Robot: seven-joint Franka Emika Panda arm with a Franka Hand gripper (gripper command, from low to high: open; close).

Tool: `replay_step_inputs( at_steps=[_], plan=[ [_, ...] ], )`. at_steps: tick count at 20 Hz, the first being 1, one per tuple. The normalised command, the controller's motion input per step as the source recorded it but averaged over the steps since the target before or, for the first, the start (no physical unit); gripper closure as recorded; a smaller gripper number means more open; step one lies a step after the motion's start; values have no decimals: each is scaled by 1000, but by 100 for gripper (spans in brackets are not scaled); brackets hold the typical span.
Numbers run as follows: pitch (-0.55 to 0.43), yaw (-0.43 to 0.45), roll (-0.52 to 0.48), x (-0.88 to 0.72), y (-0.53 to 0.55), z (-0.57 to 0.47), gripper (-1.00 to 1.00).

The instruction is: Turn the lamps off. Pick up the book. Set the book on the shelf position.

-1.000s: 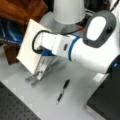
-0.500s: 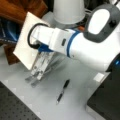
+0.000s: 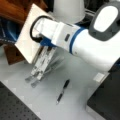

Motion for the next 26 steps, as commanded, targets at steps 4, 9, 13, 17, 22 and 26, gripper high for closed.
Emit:
replay_step_inputs(
  at_steps=[4,9,13,17,22,26],
  plan=[
    [201,-704,-33,350,308,230,100],
    [204,-735,13,380,280,212,100],
    [186,-707,29,372,218,177,100],
    [188,-566,25,256,166,128,100],
    [160,-425,20,152,89,63,100],
    [131,-281,38,61,-4,54,100]
  ],
)
